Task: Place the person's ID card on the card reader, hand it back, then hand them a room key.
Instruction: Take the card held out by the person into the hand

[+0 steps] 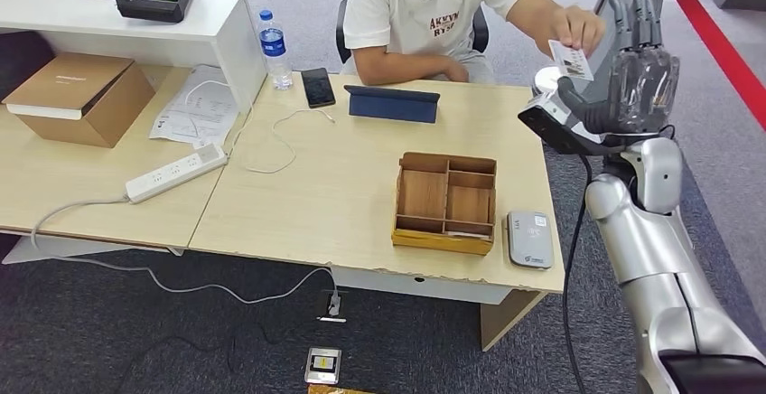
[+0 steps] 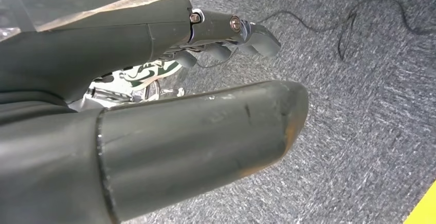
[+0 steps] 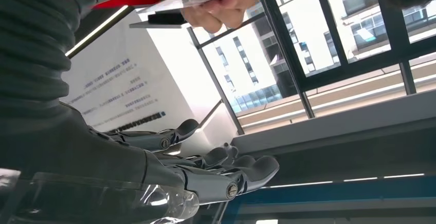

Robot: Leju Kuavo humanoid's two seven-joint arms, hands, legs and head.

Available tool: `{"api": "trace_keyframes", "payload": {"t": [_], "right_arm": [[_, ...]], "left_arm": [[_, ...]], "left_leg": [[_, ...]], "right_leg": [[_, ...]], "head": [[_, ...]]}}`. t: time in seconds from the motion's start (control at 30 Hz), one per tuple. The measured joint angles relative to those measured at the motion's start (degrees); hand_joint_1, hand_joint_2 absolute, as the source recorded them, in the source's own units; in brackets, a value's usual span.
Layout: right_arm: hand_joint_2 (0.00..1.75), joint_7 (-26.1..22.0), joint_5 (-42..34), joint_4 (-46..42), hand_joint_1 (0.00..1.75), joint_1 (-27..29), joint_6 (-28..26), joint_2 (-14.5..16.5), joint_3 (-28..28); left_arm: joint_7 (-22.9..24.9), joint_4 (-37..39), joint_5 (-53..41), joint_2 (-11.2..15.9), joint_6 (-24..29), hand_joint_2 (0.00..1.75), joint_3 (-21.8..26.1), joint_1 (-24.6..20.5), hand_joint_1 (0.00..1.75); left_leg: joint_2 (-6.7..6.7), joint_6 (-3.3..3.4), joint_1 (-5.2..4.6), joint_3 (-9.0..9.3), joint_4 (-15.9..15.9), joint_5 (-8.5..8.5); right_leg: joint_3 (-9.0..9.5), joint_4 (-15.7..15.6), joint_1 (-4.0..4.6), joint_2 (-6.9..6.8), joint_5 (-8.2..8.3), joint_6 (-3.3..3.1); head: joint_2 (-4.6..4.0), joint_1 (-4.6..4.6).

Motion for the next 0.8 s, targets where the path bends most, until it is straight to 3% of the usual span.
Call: {"api": "trace_keyframes", "payload": {"t": [0.27,0.3,0.4,0.43,0.8], "right_arm": [[1.75,-0.69,-1.32,5.27,0.0,-2.62,0.06,2.17,1.27],[1.75,-0.76,-1.55,5.81,0.17,-2.91,0.06,2.41,1.41],[1.75,-0.9,-2.0,7.25,1.42,-3.69,0.07,3.09,1.83],[1.75,-0.9,-2.11,7.6,1.69,-3.88,0.07,3.29,1.93],[1.75,-1.36,-4.31,10.52,1.75,-5.07,0.62,4.62,2.25]], "left_arm": [[0.53,0.0,0.74,0.04,-0.36,0.0,-0.24,0.04,0.0],[0.61,0.0,0.82,0.04,-0.36,0.0,-0.25,0.04,0.0],[0.79,0.0,0.95,0.04,-0.36,0.0,-0.26,0.05,0.0],[0.88,0.0,0.97,0.04,-0.36,0.0,-0.26,0.05,0.0],[1.37,0.0,1.25,0.04,-0.34,0.0,-0.27,0.1,0.0]], "left_leg": [[0.0,0.0,0.0,0.0,0.0,0.0],[0.0,0.0,0.0,0.0,0.0,0.0],[0.0,0.0,0.0,0.0,0.0,0.0],[0.0,0.0,0.0,0.0,0.0,0.0],[0.0,0.0,0.0,0.0,0.0,0.0]], "right_leg": [[-0.01,0.0,0.01,0.0,0.0,0.0],[-0.01,0.0,0.01,0.0,0.0,0.0],[-0.02,0.0,0.01,0.0,0.0,0.0],[-0.02,0.0,0.01,0.0,0.0,0.0],[-0.02,0.0,0.0,0.0,0.0,0.0]], "head": [[0.0,0.0],[-0.01,0.0],[0.0,0.0],[0.0,0.0],[0.01,0.01]]}}
